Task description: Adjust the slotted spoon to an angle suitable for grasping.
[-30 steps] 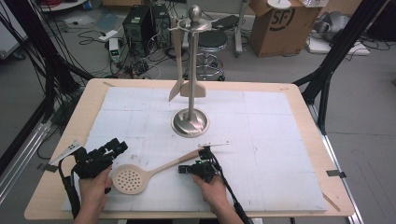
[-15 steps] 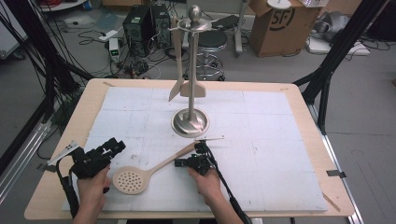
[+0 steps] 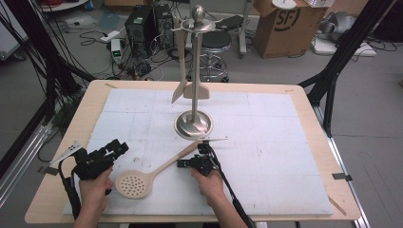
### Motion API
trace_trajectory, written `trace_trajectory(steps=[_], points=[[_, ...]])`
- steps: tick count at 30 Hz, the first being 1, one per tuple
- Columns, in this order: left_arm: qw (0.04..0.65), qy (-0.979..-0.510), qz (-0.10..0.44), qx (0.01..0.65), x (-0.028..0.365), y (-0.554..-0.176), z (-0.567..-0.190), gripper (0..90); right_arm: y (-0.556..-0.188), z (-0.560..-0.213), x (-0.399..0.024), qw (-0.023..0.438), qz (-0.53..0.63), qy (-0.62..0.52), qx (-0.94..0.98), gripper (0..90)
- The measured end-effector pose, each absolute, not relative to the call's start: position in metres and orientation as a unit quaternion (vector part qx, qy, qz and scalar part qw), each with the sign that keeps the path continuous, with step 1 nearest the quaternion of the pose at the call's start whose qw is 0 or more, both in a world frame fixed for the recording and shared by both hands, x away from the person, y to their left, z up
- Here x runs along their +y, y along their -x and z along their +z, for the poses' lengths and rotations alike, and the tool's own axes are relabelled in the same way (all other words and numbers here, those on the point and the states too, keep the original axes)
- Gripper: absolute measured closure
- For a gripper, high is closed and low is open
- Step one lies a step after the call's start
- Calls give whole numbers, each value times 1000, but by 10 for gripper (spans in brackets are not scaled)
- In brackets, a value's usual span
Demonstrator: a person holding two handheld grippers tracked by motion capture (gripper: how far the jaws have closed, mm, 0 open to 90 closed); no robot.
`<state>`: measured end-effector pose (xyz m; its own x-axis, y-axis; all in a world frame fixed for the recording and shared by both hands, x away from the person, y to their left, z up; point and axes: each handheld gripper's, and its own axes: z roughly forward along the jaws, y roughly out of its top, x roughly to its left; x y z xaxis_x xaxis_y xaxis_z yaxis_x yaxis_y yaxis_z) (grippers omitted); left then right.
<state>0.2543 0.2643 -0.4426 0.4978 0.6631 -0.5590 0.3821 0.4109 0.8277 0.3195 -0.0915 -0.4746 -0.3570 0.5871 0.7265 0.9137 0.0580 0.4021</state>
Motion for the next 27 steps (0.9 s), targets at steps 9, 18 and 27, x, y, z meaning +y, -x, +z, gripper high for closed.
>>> trace_trajectory(steps=[9,18,27], points=[[682,-535,104,488,261,-252,-441,336,-314,-469,-102,198,-445,519,-702,899],[683,-534,102,487,260,-251,-441,337,-300,-458,-143,170,-481,522,-684,819],[681,-541,97,483,256,-252,-441,337,-289,-448,-171,164,-521,487,-682,498]])
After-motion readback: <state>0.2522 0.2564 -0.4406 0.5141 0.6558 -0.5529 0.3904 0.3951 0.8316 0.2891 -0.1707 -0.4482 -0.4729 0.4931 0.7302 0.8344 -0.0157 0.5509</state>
